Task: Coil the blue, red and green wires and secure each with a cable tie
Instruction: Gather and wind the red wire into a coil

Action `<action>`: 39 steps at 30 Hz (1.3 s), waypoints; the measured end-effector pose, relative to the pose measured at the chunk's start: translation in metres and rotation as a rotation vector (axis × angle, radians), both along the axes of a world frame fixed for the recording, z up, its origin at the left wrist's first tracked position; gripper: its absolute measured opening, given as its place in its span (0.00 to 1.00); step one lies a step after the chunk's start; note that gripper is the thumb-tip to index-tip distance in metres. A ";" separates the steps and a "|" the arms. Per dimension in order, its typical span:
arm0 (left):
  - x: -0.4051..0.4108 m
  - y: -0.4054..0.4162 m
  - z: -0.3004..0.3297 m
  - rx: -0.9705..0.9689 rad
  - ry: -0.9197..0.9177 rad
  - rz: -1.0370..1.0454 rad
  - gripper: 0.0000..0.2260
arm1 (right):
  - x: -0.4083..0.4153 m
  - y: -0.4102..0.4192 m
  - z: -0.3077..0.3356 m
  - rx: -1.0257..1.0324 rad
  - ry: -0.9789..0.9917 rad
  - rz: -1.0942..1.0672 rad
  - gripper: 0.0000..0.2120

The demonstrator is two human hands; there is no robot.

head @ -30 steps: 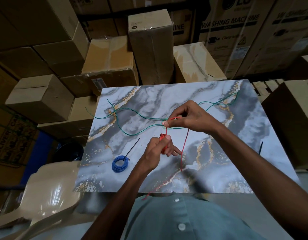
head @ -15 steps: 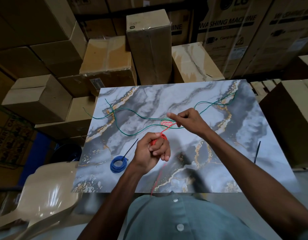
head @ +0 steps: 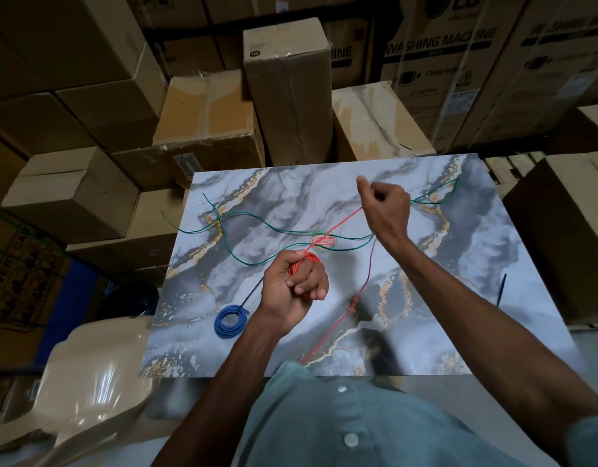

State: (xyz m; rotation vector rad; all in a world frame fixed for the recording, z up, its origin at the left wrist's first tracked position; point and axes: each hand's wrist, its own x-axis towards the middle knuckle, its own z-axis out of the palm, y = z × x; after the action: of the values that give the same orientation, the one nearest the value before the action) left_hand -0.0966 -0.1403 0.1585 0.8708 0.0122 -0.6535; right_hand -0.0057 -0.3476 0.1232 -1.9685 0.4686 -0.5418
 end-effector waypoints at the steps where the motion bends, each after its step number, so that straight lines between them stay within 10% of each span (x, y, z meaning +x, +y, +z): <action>1: 0.001 -0.001 0.001 0.011 -0.021 -0.010 0.23 | 0.006 0.003 0.011 0.193 -0.032 -0.023 0.29; 7: 0.005 -0.002 -0.003 0.068 -0.092 -0.034 0.22 | 0.029 0.029 0.068 1.105 -0.245 0.086 0.25; 11: 0.009 0.006 -0.011 0.142 -0.083 0.030 0.22 | 0.013 0.030 0.031 0.498 -0.159 0.242 0.23; 16: 0.012 0.018 -0.041 0.318 0.001 0.098 0.24 | -0.013 0.014 -0.034 -0.255 0.634 0.748 0.26; 19: 0.009 0.021 -0.052 0.342 0.027 0.099 0.24 | -0.027 0.020 -0.042 -0.263 0.763 0.862 0.25; 27: 0.016 0.015 -0.045 0.342 0.023 0.093 0.24 | -0.044 0.049 -0.010 -0.167 0.357 0.861 0.13; 39: 0.013 0.012 -0.005 -0.036 0.052 0.059 0.21 | -0.046 0.046 -0.009 0.405 0.244 0.924 0.11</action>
State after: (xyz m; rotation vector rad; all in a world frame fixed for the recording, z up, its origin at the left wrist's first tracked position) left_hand -0.0834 -0.1279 0.1539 0.8163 0.0723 -0.6187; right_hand -0.0513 -0.3020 0.1142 -1.6282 -0.2021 0.3580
